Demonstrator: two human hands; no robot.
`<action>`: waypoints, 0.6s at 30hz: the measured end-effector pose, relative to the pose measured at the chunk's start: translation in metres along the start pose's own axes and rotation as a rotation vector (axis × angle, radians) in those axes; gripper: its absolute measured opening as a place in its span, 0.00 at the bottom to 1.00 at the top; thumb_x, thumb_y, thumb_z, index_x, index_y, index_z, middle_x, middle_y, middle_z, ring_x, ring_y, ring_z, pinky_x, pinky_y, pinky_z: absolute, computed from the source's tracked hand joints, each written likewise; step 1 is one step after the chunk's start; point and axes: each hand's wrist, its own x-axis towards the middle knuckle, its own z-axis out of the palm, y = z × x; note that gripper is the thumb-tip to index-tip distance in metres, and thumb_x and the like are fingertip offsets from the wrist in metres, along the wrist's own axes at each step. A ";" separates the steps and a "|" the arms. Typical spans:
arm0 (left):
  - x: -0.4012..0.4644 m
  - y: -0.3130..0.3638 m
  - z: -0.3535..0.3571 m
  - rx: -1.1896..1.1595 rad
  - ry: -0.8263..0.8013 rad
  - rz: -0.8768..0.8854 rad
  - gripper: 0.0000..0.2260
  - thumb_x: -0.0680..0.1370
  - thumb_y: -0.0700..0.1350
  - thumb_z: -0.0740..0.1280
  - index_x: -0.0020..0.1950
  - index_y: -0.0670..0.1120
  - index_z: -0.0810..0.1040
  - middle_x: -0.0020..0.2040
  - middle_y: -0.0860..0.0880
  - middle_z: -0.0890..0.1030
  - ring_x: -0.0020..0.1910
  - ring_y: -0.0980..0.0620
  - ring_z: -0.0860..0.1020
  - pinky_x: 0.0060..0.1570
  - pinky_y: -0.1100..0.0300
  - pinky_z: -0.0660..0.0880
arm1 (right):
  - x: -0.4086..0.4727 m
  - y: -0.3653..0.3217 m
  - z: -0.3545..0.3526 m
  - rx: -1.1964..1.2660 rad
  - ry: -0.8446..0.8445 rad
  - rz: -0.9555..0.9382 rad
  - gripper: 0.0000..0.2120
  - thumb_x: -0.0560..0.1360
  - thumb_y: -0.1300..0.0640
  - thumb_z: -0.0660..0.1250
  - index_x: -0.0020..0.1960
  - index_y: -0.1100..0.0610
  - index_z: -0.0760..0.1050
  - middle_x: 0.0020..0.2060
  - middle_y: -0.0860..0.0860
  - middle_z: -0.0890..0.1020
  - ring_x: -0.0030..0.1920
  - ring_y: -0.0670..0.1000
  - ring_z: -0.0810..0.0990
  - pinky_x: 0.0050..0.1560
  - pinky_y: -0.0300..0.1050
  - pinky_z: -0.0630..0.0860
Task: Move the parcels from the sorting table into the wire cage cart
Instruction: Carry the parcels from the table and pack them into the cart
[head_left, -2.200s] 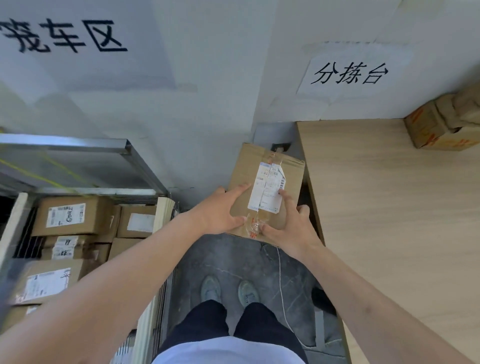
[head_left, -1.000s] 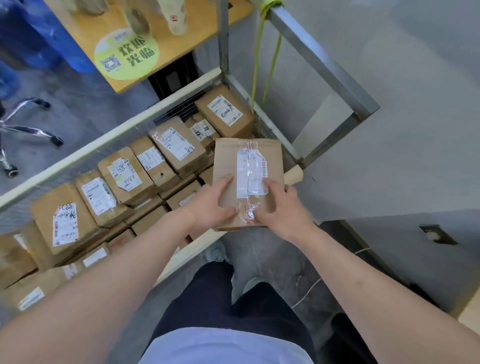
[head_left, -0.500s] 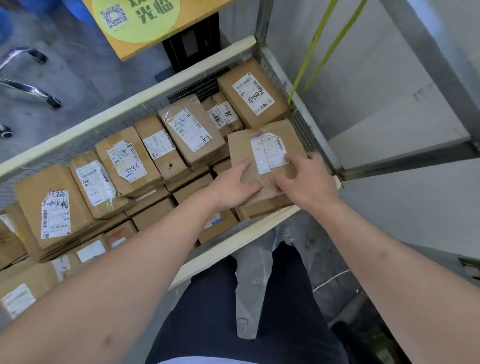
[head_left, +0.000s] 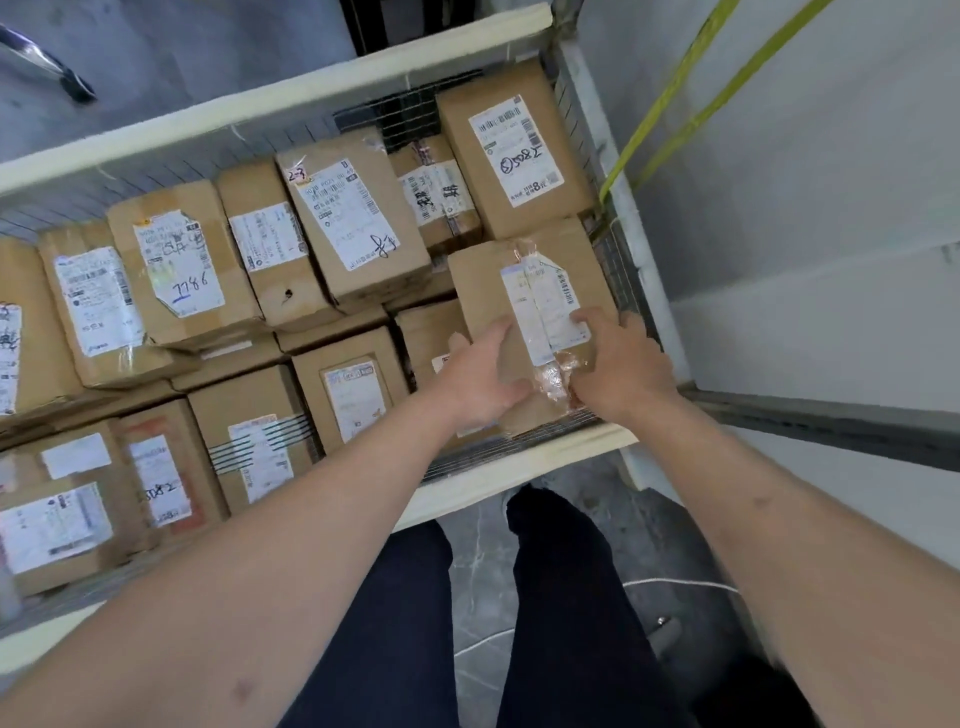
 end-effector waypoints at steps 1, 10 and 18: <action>0.003 -0.001 0.005 -0.002 0.006 0.004 0.38 0.80 0.48 0.71 0.83 0.60 0.51 0.64 0.48 0.59 0.58 0.49 0.66 0.50 0.65 0.68 | 0.005 0.004 0.005 0.004 -0.020 -0.008 0.34 0.77 0.54 0.70 0.78 0.40 0.61 0.72 0.57 0.66 0.65 0.64 0.74 0.67 0.60 0.73; 0.034 -0.016 0.025 0.091 -0.023 -0.034 0.34 0.83 0.44 0.64 0.84 0.59 0.51 0.71 0.43 0.60 0.51 0.47 0.77 0.44 0.64 0.75 | 0.044 0.022 0.036 0.106 -0.139 0.038 0.37 0.75 0.49 0.67 0.79 0.39 0.53 0.73 0.62 0.63 0.68 0.69 0.70 0.71 0.64 0.68; 0.048 -0.023 0.032 0.297 -0.060 0.055 0.34 0.82 0.39 0.61 0.85 0.56 0.51 0.66 0.45 0.61 0.63 0.40 0.72 0.56 0.61 0.68 | 0.054 0.027 0.046 -0.067 -0.045 -0.073 0.37 0.82 0.49 0.63 0.84 0.51 0.48 0.83 0.58 0.43 0.81 0.65 0.50 0.78 0.61 0.60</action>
